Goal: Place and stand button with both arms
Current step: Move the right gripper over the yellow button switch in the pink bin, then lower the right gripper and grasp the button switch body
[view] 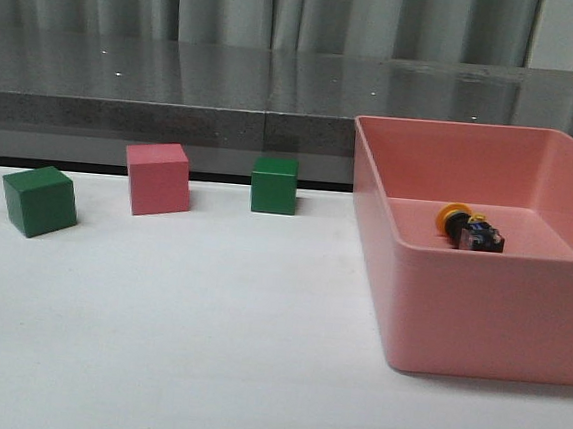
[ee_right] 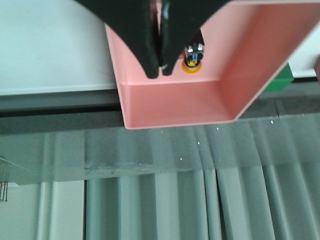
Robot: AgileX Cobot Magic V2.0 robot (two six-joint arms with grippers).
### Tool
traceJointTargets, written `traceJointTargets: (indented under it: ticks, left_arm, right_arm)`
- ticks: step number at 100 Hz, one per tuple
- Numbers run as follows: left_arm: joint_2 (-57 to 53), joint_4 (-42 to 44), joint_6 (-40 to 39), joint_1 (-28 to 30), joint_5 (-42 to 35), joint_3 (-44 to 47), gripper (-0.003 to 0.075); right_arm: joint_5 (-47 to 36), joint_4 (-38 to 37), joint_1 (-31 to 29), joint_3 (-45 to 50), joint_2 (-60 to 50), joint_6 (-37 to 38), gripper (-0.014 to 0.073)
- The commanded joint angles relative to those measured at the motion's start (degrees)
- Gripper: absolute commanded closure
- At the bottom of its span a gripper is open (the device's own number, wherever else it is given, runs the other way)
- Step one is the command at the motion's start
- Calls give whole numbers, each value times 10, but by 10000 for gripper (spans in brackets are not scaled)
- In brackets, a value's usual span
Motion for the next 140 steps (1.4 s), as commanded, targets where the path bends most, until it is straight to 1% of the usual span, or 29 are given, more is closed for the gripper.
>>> traceJointTargets:
  ticks: [1,19,33,41,49,61,76,86,93,100,104,105,107,109,111,112,119,122,126,140]
  left_arm:
    - [-18,-6,-3,1,-45,25,740]
    - [-18,-6,-3,1,-45,25,740]
    - [-18,-6,-3,1,-45,25,740]
    - [-18,-6,-3,1,-45,25,740]
    - [-18,-6,-3,1,-45,25,740]
    - [-18,-6,-3,1,-45,25,740]
    - [-18,-6,-3,1,-45,25,740]
    - [-18,-6,-3,1,-45,25,739]
    - [-18,-6,-3,1,-45,25,740]
    - [-18,-6,-3,1,-45,25,740]
    - [-18,-6,-3,1,-45,25,739]
    - [-18,-6,-3,1,-45,25,739]
    - [-18,-6,-3,1,-45,25,739]
    - [-18,-6,-3,1,-45,25,739]
    - [-18,-6,-3,1,-45,25,739]
    - [-18,-6,-3,1,-45,25,740]
    - [-18,-6,-3,1,-45,25,740]
    - [-18,-6,-3,1,-45,25,740]
    - [-18,-6,-3,1,-45,25,740]
    - [-18,-6,-3,1,-45,25,739]
  right_arm:
    - [-23,4,-5,-67,36,17,656]
    - [100,4,-5,-217,164,5,656]
    - [181,8,-4,-333,289,4,656]
    - [211,20,-1,-386,357,4,656]
    - [225,20,8,-433,428,3,656]
    - [217,20,32,-479,516,-12,656]
    - [207,20,68,-518,618,-48,656]
    - [195,20,76,-536,678,-60,643]
    - [187,20,77,-548,717,-62,588]
    - [182,20,77,-559,751,-62,475]
    - [179,20,77,-563,769,-62,380]
    - [178,20,77,-563,772,-62,345]
    - [178,20,77,-565,781,-62,309]
    - [176,20,77,-565,792,-62,235]
    - [174,20,77,-565,798,-62,199]
    - [172,20,77,-565,800,-62,164]
    - [161,20,77,-565,827,-62,25]
    - [154,20,77,-565,838,-62,-7]
    - [145,20,77,-565,853,-62,-29]
    - [107,20,79,-565,900,-62,-26]
